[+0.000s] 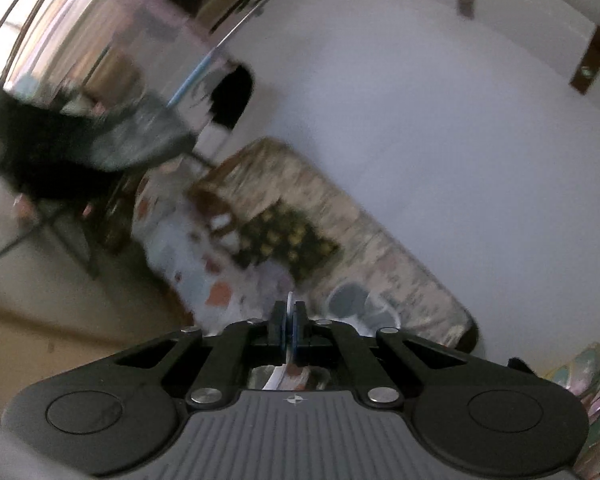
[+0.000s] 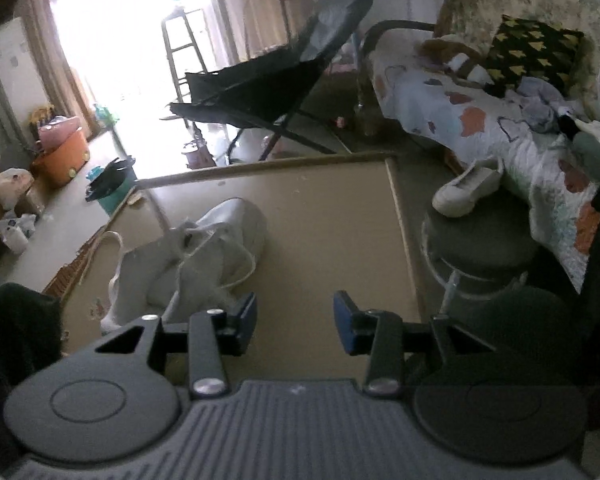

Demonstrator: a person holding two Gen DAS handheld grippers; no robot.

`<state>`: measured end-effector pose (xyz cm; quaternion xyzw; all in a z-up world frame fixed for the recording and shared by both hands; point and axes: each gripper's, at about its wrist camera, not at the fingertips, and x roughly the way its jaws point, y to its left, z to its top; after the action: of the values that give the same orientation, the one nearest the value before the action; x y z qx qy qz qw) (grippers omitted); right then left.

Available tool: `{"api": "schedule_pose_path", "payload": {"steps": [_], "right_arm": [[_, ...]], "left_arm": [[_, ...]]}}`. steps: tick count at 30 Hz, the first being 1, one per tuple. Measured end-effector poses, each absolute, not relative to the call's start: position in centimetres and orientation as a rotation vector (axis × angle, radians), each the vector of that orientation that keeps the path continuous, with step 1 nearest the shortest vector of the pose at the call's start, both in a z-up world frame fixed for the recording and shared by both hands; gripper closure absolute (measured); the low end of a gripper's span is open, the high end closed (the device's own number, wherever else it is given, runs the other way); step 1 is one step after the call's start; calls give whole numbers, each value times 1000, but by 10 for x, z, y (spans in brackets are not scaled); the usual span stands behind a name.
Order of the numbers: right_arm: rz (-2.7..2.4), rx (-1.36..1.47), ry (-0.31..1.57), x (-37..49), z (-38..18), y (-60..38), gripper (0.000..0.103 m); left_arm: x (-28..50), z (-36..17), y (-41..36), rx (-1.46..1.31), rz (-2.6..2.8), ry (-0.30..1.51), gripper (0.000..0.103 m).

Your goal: Lace up shoes with both hands

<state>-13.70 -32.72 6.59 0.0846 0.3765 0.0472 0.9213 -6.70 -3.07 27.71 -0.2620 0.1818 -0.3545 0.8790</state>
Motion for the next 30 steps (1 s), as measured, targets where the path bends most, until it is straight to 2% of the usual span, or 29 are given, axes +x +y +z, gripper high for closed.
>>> {"api": "schedule_pose_path", "payload": {"steps": [9, 14, 22, 27, 30], "right_arm": [[116, 185, 800, -136, 64, -328, 60], [129, 196, 799, -136, 64, -330, 60], [286, 149, 757, -132, 70, -319, 60], [348, -136, 557, -124, 97, -282, 60], [361, -122, 428, -119, 130, -271, 60]], "left_arm": [[-82, 405, -42, -445, -795, 216, 101], [-102, 459, -50, -412, -824, 161, 101], [-128, 472, -53, -375, -858, 150, 101], [-134, 457, -48, -369, -862, 161, 101], [-136, 446, -45, -375, -857, 180, 101]]}}
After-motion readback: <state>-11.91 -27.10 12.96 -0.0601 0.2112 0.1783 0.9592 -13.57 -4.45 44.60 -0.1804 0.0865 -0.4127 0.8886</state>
